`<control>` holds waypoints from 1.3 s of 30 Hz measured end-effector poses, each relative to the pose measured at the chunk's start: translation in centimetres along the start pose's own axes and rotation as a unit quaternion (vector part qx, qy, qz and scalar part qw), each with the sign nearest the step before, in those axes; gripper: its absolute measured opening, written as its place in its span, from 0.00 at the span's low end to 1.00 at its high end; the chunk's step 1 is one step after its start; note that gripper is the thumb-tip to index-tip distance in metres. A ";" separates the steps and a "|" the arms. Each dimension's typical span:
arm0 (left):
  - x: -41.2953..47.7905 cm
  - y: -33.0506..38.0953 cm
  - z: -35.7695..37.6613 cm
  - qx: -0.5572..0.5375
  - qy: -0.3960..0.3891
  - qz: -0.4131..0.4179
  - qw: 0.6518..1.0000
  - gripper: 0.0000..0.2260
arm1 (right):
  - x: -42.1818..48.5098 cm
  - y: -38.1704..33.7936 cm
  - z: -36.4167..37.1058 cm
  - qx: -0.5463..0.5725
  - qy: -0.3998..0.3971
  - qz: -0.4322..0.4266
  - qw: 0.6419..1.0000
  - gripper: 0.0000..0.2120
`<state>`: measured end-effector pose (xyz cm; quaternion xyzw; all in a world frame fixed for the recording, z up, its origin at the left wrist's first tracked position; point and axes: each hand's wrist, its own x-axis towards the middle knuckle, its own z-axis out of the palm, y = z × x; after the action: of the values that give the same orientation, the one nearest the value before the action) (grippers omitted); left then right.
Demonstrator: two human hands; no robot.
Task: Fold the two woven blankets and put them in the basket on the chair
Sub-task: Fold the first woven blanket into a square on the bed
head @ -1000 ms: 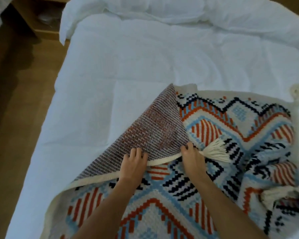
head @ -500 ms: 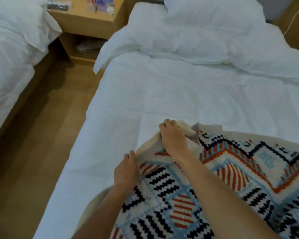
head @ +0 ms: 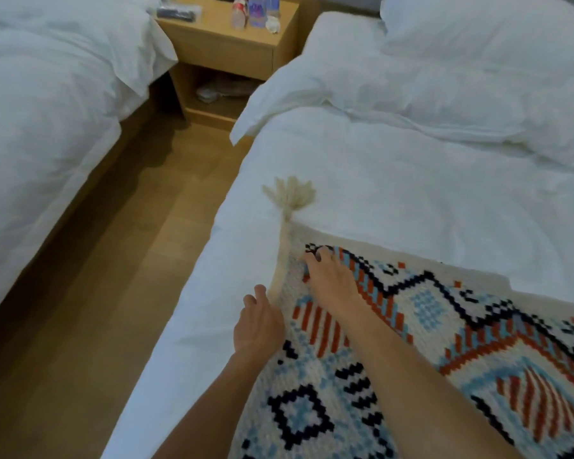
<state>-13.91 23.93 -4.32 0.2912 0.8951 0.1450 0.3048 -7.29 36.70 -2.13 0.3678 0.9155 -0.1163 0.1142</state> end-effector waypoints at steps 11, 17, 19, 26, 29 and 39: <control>-0.8 -1.1 1.4 0.089 -0.028 0.122 0.988 0.11 | 4.1 -1.6 3.1 0.027 0.029 -0.027 0.999 0.17; 1.4 -2.4 -0.5 0.098 0.053 0.078 0.991 0.16 | 5.7 -2.9 1.9 0.055 0.096 -0.064 0.992 0.19; 1.1 -2.5 -0.7 0.112 0.040 0.083 0.989 0.15 | 5.1 -3.2 2.4 0.024 0.017 -0.051 0.998 0.25; -2.1 -3.2 0.2 0.272 0.069 0.156 0.947 0.28 | -2.1 -1.4 2.6 0.055 0.037 0.003 0.998 0.26; -4.8 -3.9 1.5 0.297 -0.008 0.183 0.937 0.31 | -7.3 1.0 3.5 0.050 0.017 0.039 0.998 0.24; -17.6 -0.6 5.2 0.260 -0.189 0.179 0.930 0.24 | -29.8 10.6 4.7 0.043 -0.065 0.247 0.966 0.23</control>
<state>0.41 13.15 -0.54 0.5373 0.7604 -0.0986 0.3512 21.66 23.43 0.87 0.5785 0.7812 -0.1476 0.1824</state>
